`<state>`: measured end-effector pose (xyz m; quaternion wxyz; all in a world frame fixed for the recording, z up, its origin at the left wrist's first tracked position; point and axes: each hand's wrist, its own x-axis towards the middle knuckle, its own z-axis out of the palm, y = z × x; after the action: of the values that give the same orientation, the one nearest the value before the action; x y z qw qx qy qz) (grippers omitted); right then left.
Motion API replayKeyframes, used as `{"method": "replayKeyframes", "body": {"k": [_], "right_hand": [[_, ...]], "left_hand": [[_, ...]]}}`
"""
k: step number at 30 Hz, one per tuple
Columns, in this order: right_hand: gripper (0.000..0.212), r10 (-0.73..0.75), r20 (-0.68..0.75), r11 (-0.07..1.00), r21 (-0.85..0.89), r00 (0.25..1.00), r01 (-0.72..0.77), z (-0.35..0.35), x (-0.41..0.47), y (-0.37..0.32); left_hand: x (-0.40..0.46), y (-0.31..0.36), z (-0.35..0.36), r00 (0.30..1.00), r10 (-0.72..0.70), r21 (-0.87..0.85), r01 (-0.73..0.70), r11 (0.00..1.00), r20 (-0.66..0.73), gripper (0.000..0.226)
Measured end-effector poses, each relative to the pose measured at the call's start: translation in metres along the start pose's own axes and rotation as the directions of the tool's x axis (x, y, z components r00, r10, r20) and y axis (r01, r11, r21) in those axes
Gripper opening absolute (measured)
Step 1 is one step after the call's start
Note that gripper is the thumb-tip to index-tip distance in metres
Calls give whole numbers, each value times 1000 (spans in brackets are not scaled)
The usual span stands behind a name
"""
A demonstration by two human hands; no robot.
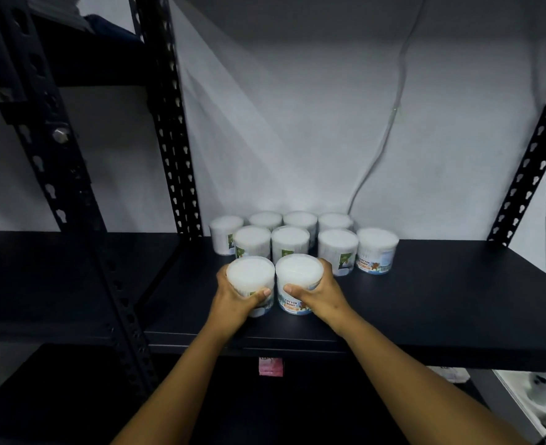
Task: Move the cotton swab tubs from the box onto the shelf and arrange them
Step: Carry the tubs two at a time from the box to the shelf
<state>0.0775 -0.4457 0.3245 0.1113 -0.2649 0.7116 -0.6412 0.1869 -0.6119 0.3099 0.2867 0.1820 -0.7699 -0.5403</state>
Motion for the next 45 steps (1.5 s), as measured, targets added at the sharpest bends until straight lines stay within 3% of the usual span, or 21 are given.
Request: {"method": "replayKeyframes", "body": {"k": [9,17,22,27,36,40,45], "right_hand": [[69,-8,19,1000,29,1000,7,10,23,0],[69,-14,14,1000,-6,1000,14,11,31,0],[68,-13,27,1000,-13,1000,14,11,32,0],[69,-20,29,1000,-22,999,21,11,32,1],[67,-21,48,999,-32,999,23,9,34,2],[70,3,73,999,-46,997,0,7,39,5],[97,24,91,994,-109,996,-14,2,38,4]], "left_hand": [[25,-13,-9,999,-12,-35,13,999,36,103],[40,-18,-9,1000,2,-23,-2,1000,29,90],[42,-18,-8,1000,-15,-26,15,1000,14,100],[43,-19,-6,1000,-3,-12,2,1000,-8,84],[41,-18,-6,1000,-9,-18,9,1000,4,91],[40,-14,-6,1000,-10,-24,11,1000,20,91],[30,-5,-12,999,-26,26,25,999,37,118]]}}
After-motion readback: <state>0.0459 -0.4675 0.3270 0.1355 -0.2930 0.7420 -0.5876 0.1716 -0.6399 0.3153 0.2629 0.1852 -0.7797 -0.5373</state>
